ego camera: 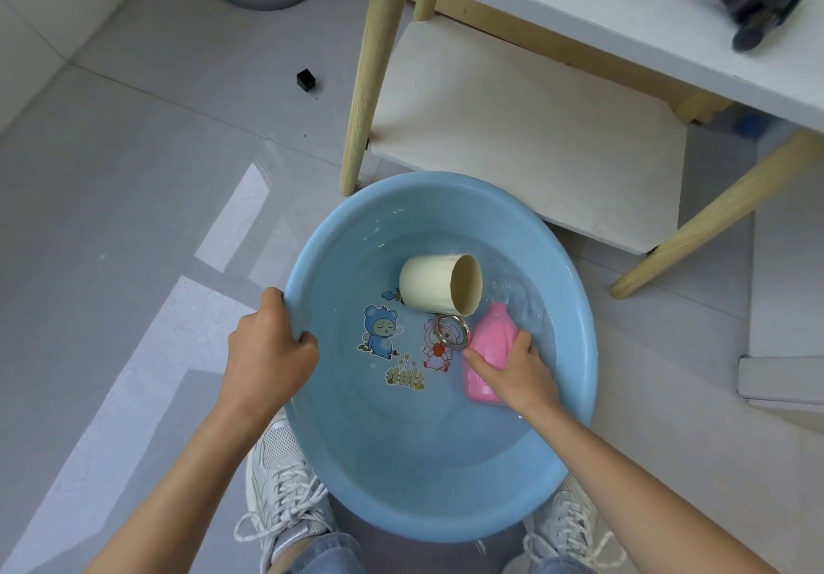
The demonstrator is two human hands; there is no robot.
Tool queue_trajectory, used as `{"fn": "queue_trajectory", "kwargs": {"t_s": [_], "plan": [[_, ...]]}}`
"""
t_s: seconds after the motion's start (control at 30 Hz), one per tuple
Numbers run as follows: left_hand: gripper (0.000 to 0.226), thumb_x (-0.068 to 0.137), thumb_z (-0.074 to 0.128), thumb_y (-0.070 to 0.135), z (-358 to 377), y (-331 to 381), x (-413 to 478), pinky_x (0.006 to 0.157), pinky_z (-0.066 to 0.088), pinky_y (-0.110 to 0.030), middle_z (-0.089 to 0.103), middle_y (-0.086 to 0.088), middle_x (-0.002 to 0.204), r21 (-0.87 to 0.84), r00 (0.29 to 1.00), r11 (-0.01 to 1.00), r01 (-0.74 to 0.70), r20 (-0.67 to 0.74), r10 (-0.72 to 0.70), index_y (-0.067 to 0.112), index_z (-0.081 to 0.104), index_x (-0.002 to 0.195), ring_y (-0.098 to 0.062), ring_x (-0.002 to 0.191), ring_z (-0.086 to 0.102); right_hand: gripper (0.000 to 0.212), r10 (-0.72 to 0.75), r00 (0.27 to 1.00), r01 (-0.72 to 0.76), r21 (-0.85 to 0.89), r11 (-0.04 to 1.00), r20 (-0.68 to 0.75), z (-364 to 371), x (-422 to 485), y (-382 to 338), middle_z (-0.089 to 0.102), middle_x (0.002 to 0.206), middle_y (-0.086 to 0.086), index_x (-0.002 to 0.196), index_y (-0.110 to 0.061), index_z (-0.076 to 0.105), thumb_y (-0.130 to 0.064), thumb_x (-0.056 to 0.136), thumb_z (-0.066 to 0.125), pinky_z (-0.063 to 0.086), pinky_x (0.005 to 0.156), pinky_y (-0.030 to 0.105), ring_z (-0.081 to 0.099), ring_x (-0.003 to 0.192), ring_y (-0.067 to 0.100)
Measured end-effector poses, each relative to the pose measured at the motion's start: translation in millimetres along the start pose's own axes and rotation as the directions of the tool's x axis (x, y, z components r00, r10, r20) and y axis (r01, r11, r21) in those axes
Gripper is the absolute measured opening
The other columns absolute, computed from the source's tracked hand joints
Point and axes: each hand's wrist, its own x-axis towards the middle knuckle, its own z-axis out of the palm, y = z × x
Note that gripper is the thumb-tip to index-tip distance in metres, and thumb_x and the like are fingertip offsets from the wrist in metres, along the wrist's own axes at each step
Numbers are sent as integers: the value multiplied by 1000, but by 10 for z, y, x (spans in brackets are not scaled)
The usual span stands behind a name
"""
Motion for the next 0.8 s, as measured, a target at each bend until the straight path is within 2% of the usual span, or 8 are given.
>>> {"fn": "queue_trajectory", "kwargs": {"t_s": [0.23, 0.37, 0.57, 0.67, 0.73, 0.8], "plan": [[14, 82, 53, 4, 40, -70, 87, 49, 28, -32, 47, -12, 72, 6, 1000, 1000, 11, 3, -11, 0, 41, 89, -34, 70, 46, 84, 4, 1000, -3, 9, 1000, -31, 0, -75, -16, 46, 134, 14, 125, -9, 32, -70, 74, 60, 47, 86, 42, 54, 116, 36], [14, 81, 54, 4, 65, -134, 160, 50, 29, -33, 48, -11, 72, -4, 999, 1000, 22, 23, -22, 0, 42, 89, -34, 70, 47, 76, -22, 995, 28, 57, 998, -99, -34, -156, -44, 50, 129, 13, 119, -8, 34, -63, 77, 65, 48, 81, 40, 56, 111, 35], [16, 79, 55, 5, 101, -262, 344, 57, 35, -34, 53, -16, 81, -94, 989, 988, 124, 95, -115, 1, 45, 90, -36, 79, 49, 81, -44, 986, 73, 182, 981, -159, -105, -296, -85, 54, 127, 10, 126, -10, 35, -54, 71, 75, 48, 80, 39, 58, 108, 35], [35, 64, 52, 24, 98, -300, 417, 59, 37, -34, 54, -14, 83, -115, 979, 980, 165, 142, -148, 3, 47, 92, -36, 80, 50, 82, -59, 979, 103, 224, 969, -197, -118, -358, -136, 55, 125, 10, 126, -10, 36, -48, 69, 80, 46, 77, 37, 59, 106, 35], [47, 54, 43, 27, 112, -332, 457, 60, 37, -34, 53, -14, 84, -113, 974, 977, 181, 160, -162, 4, 47, 94, -36, 80, 50, 83, -82, 971, 137, 241, 961, -223, -129, -397, -165, 56, 124, 10, 126, -11, 35, -47, 67, 82, 46, 75, 36, 59, 105, 35], [50, 52, 43, 28, 135, -375, 489, 62, 37, -34, 54, -15, 86, -106, 967, 974, 201, 180, -180, 4, 47, 96, -36, 82, 50, 83, -102, 967, 164, 262, 951, -235, -145, -435, -198, 56, 122, 8, 126, -13, 35, -45, 65, 83, 46, 74, 36, 59, 103, 34]]}}
